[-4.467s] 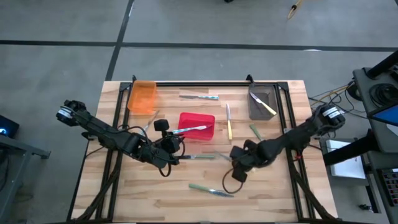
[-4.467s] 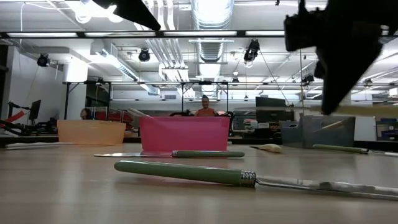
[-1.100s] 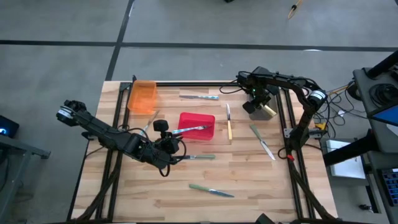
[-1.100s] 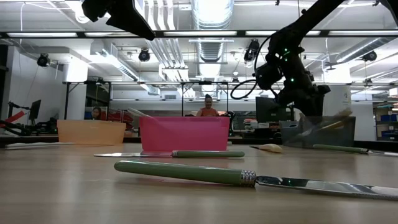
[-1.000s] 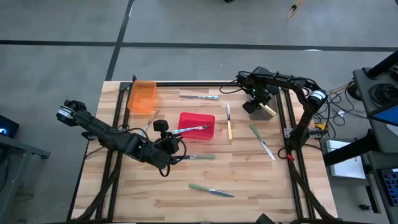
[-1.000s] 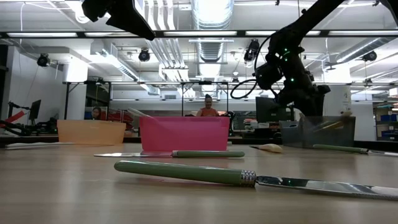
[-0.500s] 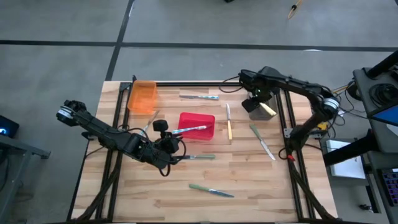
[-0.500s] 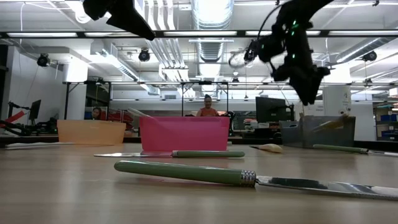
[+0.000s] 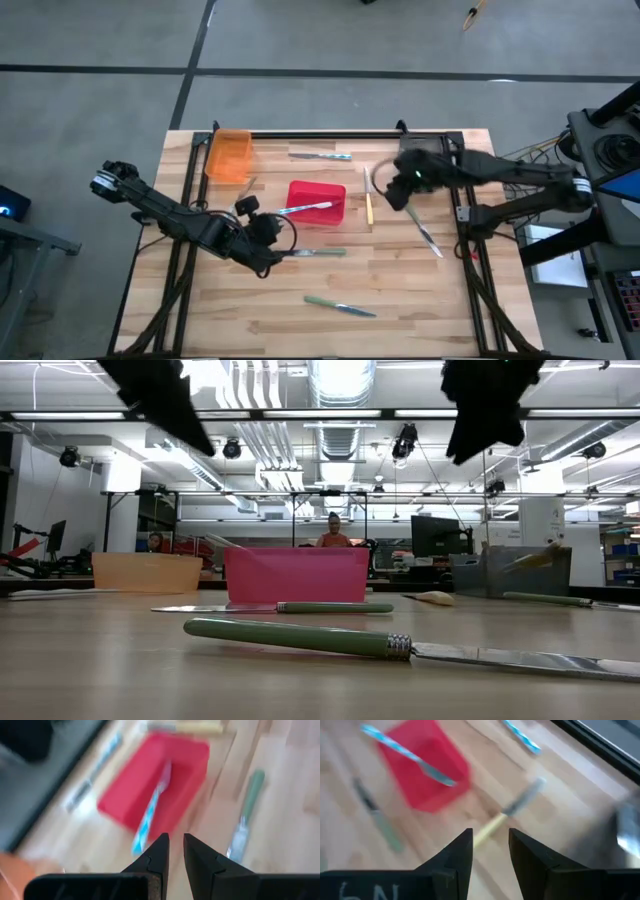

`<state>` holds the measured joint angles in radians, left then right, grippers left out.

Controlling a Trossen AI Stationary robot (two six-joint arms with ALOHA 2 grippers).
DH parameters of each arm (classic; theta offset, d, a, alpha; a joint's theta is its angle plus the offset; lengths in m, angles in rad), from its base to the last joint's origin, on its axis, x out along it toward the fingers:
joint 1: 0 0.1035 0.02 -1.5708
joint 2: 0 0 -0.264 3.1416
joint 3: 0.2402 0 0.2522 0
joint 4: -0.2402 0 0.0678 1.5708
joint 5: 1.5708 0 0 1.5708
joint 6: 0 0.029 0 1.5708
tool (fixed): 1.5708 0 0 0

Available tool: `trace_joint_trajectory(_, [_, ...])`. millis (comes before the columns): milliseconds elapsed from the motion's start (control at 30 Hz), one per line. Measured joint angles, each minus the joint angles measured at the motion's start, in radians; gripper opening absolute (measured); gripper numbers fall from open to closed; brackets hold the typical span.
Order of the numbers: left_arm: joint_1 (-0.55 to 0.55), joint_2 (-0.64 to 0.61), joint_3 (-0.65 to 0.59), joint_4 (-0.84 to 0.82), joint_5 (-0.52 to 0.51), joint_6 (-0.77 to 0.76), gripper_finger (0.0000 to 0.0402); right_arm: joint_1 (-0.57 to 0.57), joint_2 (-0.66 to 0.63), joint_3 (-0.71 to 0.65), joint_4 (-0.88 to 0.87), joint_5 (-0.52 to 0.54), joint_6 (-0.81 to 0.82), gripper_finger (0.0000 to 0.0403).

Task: Sort silverware by color (type)
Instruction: Put the middle green table knife into the orange bin

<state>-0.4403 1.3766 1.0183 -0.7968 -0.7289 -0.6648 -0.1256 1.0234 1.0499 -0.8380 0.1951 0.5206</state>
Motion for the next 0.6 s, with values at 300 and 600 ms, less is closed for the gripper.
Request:
trace_joint_trajectory(300, [0.025, 0.0, 0.0, -0.257, 0.166, -0.287, 0.0039, 0.247, -0.072, -0.158, 0.257, 0.064, -0.006, 0.0097])
trace_joint_trajectory(600, [0.053, 0.0, 0.0, -0.319, 0.271, -0.32, 0.0039, 0.402, -0.004, -0.279, 0.484, 0.07, -0.006, 0.0075])
